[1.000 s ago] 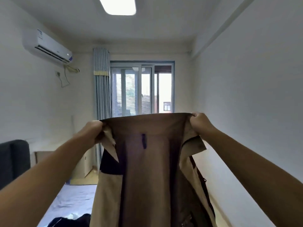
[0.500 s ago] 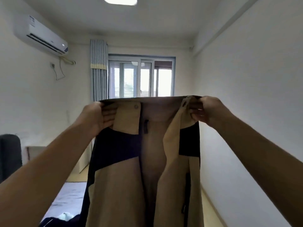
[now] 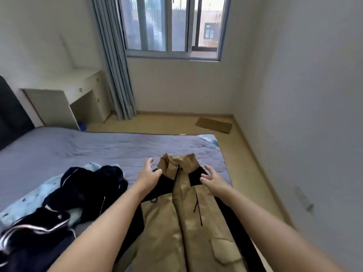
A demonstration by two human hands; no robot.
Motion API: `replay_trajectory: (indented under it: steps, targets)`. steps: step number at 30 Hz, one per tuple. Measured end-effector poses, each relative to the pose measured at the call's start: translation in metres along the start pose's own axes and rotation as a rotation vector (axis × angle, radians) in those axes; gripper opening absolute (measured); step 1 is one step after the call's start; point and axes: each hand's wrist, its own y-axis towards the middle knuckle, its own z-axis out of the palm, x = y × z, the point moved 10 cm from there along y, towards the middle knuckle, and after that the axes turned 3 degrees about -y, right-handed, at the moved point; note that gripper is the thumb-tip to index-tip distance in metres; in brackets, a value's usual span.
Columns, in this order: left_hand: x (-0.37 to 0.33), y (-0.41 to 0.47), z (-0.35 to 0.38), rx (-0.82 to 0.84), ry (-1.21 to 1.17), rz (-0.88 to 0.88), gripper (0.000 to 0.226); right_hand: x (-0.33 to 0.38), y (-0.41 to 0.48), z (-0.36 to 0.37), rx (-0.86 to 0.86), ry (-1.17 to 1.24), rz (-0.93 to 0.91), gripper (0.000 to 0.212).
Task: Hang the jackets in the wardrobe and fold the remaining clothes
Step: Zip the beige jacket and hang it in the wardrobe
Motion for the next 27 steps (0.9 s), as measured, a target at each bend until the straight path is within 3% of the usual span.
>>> replay_trajectory:
  steps: [4, 8, 17, 22, 25, 27]
  targets:
    - [0.192, -0.051, 0.047, 0.057, 0.112, -0.283, 0.035, -0.169, -0.014, 0.065, 0.091, -0.178, 0.211, 0.058]
    - [0.34, -0.116, 0.099, 0.161, 0.171, -0.455, 0.011, -0.297, -0.039, 0.123, 0.215, -0.186, 0.361, 0.056]
    - [0.561, -0.223, 0.213, 0.282, 0.088, -0.756, 0.023, -0.53, -0.095, 0.173, 0.281, -0.442, 0.571, 0.046]
    - [0.614, -0.254, 0.273, 0.274, -0.049, -0.971, 0.023, -0.571, -0.093, 0.17, 0.316, -0.989, 0.374, 0.048]
    - [0.631, -0.279, 0.295, 0.27, -0.1, -1.241, 0.024, -0.584, -0.083, 0.192, 0.462, -1.246, 0.144, 0.062]
    - [0.637, -0.298, 0.307, 0.283, -0.178, -1.413, 0.03, -0.589, -0.077, 0.205, 0.515, -1.329, 0.059, 0.051]
